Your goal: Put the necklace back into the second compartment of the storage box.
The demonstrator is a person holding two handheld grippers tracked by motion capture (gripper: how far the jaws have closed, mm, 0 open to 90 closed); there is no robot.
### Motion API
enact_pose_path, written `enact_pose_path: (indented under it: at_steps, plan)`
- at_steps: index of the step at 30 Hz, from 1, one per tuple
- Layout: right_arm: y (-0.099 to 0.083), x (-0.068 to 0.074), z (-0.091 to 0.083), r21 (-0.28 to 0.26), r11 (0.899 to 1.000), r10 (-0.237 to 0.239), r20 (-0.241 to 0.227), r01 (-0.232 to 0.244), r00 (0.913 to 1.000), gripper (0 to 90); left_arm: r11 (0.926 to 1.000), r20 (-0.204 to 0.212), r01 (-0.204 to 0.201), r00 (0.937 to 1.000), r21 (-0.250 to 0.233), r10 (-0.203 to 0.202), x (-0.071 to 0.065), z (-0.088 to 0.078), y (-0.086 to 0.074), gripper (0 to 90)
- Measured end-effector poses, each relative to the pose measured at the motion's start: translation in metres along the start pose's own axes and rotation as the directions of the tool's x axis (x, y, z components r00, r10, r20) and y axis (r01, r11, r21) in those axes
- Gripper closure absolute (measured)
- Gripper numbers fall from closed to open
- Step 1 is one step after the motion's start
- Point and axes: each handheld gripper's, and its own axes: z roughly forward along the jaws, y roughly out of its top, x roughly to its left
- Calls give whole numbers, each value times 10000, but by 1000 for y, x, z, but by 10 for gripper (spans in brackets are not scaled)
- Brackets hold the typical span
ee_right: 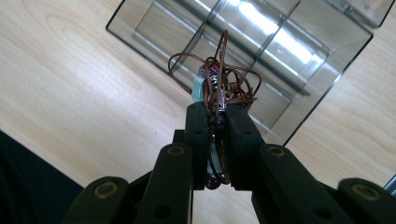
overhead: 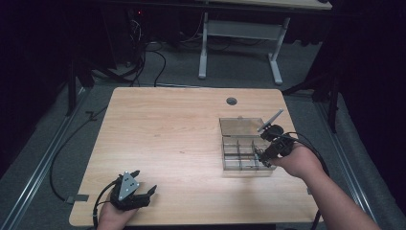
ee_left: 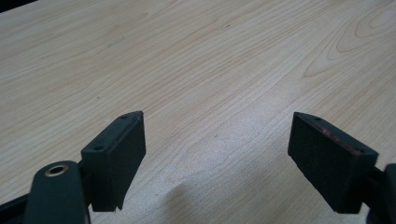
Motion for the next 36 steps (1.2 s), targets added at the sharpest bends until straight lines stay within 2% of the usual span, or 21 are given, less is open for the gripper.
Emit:
enact_pose_path:
  at_steps: [9, 15, 20, 31, 36]
  plan:
    - [24, -7, 13, -77, 10000, -46, -30, 46, 10000, 810, 10000, 59, -3, 10000, 8, 3, 0, 0, 0, 194]
    - [39, -14, 27, -127, 9999, 91, -196, -93, 9998, 809, 10000, 88, 0, 10000, 2, 0, 0, 0, 0, 193]
    - [52, -17, 42, 56, 9999, 155, -279, -153, 9995, 809, 10000, 143, -22, 9999, 5, 21, 1, 0, 0, 193]
    - [59, -26, 64, 496, 9984, 260, -109, -254, 9996, 809, 10000, 204, -49, 9998, -24, 50, 0, 0, 0, 192]
    - [62, -31, 69, 655, 9964, 541, 38, -543, 9985, 808, 10000, 219, -50, 9997, -18, 51, 0, 0, 0, 192]
